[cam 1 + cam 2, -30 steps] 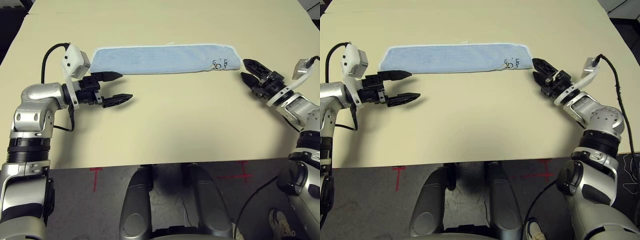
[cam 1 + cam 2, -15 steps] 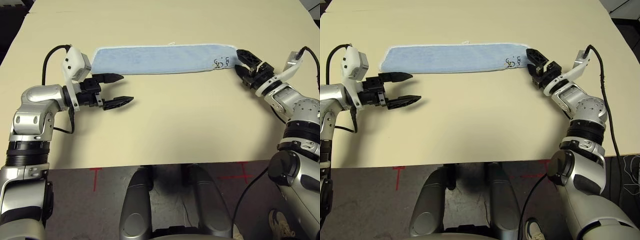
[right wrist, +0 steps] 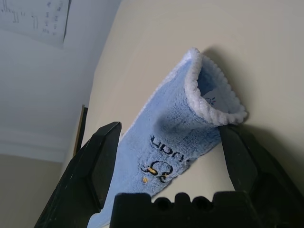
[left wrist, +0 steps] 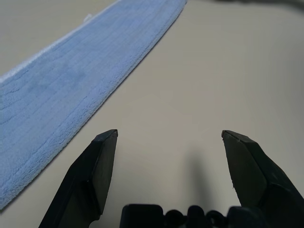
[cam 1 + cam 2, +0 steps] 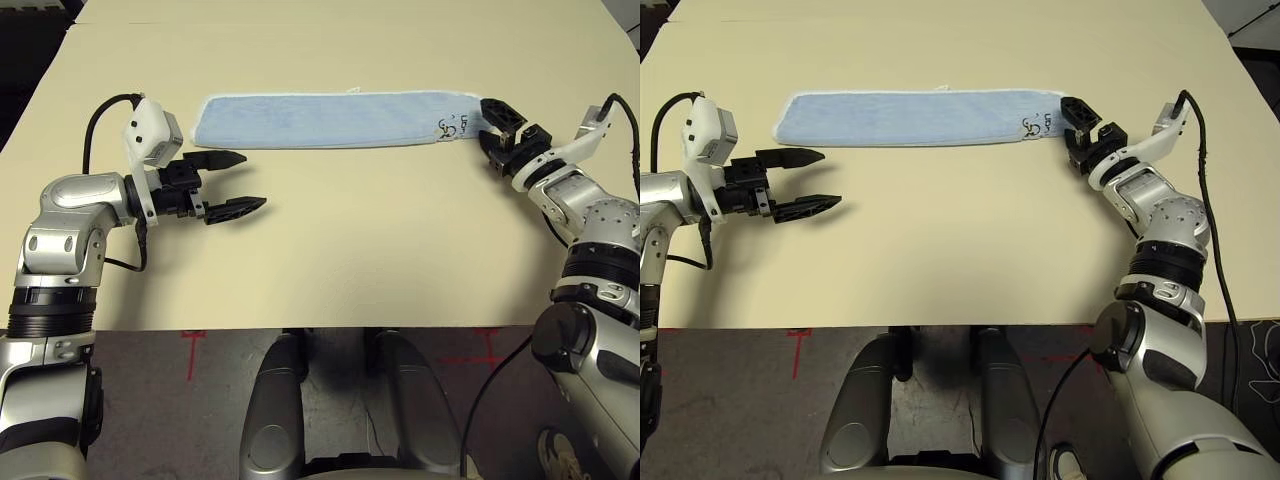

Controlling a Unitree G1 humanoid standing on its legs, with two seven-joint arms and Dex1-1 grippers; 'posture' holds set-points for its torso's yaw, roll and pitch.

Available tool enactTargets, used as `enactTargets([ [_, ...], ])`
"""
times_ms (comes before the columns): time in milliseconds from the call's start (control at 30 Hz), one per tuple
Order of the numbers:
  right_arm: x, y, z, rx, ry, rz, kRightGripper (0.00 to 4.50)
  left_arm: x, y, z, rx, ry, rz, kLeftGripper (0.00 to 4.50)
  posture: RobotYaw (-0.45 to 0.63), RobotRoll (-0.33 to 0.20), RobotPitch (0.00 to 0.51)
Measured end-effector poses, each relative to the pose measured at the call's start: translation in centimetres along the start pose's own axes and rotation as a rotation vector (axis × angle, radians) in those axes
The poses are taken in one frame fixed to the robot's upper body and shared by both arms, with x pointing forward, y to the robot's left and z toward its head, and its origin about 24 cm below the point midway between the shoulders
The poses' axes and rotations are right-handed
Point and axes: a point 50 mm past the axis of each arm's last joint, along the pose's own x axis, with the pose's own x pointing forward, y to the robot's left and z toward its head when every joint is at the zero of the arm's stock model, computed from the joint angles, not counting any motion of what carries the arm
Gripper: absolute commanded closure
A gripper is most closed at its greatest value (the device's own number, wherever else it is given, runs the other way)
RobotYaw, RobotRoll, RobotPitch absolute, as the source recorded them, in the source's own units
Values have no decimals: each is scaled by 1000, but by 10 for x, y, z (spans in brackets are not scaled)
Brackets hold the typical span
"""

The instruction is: Fold the towel and set it aside.

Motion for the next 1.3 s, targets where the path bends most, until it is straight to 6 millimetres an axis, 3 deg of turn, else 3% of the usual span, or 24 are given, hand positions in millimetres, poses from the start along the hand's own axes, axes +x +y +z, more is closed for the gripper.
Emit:
enactTargets([
  [233, -24, -2, 5, 0, -17, -55, 31, -1, -1, -2, -6, 9, 0, 52, 28, 0, 314],
  [367, -26, -1, 6, 17, -25, -81, 31, -1, -1, -3, -8, 11, -1, 52, 28, 0, 314],
  [900, 2, 9, 1, -20, -51, -138, 31, 0, -2, -2, -3, 9, -8, 52, 54, 0, 316],
  [1033, 5, 8, 0, -27, -50, -153, 937, 0, -2, -2, 0, 10, -8, 0, 52, 0, 315],
  [1300, 10, 11, -6, -28, -24, -155, 3981, -1, -2, -1, 4, 16, -5, 0, 45, 0, 311],
])
